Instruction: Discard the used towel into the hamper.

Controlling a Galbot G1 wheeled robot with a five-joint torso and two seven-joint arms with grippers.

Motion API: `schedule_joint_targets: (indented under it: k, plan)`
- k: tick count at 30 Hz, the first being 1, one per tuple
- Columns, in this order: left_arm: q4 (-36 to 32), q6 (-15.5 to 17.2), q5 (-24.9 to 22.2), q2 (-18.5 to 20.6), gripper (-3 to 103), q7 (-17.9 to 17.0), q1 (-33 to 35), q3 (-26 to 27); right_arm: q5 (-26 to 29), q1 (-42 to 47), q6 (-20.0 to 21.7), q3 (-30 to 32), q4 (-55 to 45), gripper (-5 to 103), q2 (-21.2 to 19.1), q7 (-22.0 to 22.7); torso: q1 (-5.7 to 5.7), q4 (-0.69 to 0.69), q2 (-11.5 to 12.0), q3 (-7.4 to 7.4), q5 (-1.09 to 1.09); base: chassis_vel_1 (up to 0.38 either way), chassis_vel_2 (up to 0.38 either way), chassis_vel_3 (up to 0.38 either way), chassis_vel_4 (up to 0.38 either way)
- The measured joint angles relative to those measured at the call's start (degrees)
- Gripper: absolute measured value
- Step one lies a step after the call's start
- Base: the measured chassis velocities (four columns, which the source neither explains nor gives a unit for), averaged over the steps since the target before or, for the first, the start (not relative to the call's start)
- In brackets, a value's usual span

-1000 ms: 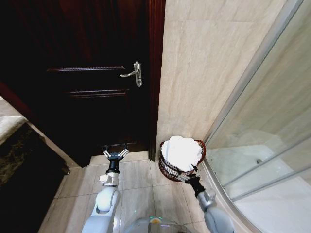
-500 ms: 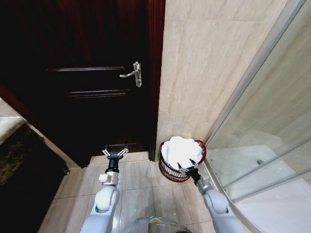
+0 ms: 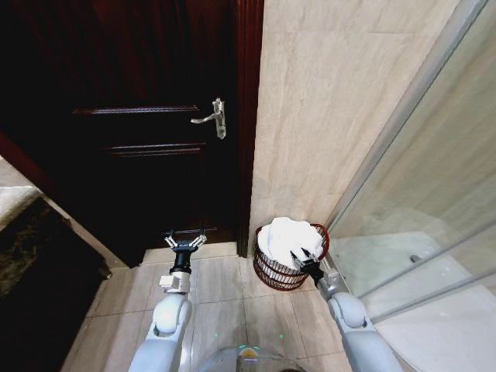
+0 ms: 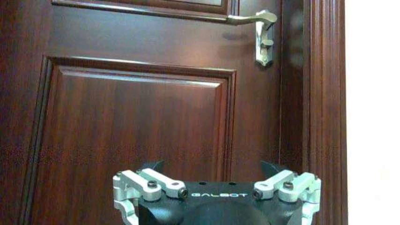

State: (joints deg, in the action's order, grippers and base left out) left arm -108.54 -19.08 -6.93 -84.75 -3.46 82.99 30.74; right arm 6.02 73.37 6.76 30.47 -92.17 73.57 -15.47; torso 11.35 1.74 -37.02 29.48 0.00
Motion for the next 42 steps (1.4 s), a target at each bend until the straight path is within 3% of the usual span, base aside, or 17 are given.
schedule_joint_targets:
  k: [5, 8, 11, 15, 16, 23, 30, 32, 35, 39, 42]
  plan:
    - [-0.50, -0.02, 0.10, -0.01, 100, -0.08, 0.30, 0.29, 0.19, -4.13, 0.30, 0.13, 2.32, 29, -1.22, 1.86, 0.00, 0.00, -0.01, 0.01, 0.00, 0.000, 0.000, 0.000, 0.000]
    - [-0.75, -0.03, 0.10, 0.01, 100, -0.13, 0.49, 0.48, 0.18, -5.50, 0.81, 0.28, 2.65, 25, -1.92, 2.86, 0.01, 0.01, -0.01, 0.01, 0.00, 0.000, 0.000, 0.000, 0.000]
    - [-1.27, -0.15, 0.02, 0.14, 100, -0.19, 0.91, 0.85, -0.36, -8.29, 3.24, 0.99, 2.95, 14, -4.30, 5.07, 0.01, 0.00, -0.02, 0.01, 0.01, 0.000, 0.000, 0.000, 0.000]
    - [-1.29, -0.27, 0.04, 0.01, 100, -0.22, 0.98, 0.87, -0.68, -9.78, 3.79, 1.12, 4.05, 10, -5.33, 5.09, 0.01, -0.01, -0.02, 0.01, -0.01, 0.000, 0.000, 0.000, 0.000]
    - [-1.29, -0.45, 0.21, -0.29, 100, -0.28, 1.08, 0.82, -0.73, -11.06, 4.35, 1.08, 5.34, 5, -5.94, 4.41, 0.01, -0.01, -0.02, 0.01, -0.01, 0.000, 0.000, 0.000, 0.000]
    - [-1.96, -0.89, 0.66, -0.54, 100, -0.85, 1.97, 0.93, -1.13, -15.10, 7.87, -1.50, 12.43, 5, -4.32, -1.60, 0.01, -0.01, -0.02, 0.01, -0.01, 0.000, 0.000, 0.000, 0.000]
    - [-3.25, -0.93, 0.53, -0.23, 100, -1.17, 2.76, 1.53, -3.84, -16.68, 8.72, -1.82, 17.81, 2, -2.02, -2.93, 0.01, 0.01, -0.02, 0.01, 0.01, 0.000, 0.000, 0.000, 0.000]
    - [-3.57, -0.93, 0.39, -0.18, 100, -1.19, 2.99, 1.70, -1.69, -16.25, 8.91, -1.62, 16.80, 4, -2.20, -2.33, 0.01, 0.01, -0.02, 0.01, 0.01, 0.000, 0.000, 0.000, 0.000]
    - [-3.67, -0.94, 0.36, -0.23, 100, -1.20, 3.12, 1.64, 4.23, -14.46, 10.06, -0.71, 9.32, 20, -4.00, 1.92, 0.01, 0.01, -0.02, 0.01, -0.02, 0.000, 0.000, 0.000, 0.000]
    - [-3.19, -1.04, 0.78, -0.68, 100, -1.20, 2.96, 0.93, 5.62, -12.72, 10.35, 0.44, 2.67, 31, -5.97, 4.27, 0.01, 0.00, -0.02, 0.02, 0.00, 0.000, 0.000, 0.000, 0.000]
    - [-3.00, -1.05, 1.31, -1.01, 100, -1.20, 2.62, 0.30, 7.37, -10.86, 11.82, 1.60, -4.57, 47, -7.56, 6.24, 0.01, -0.01, -0.02, 0.02, 0.00, 0.000, 0.000, 0.000, 0.000]
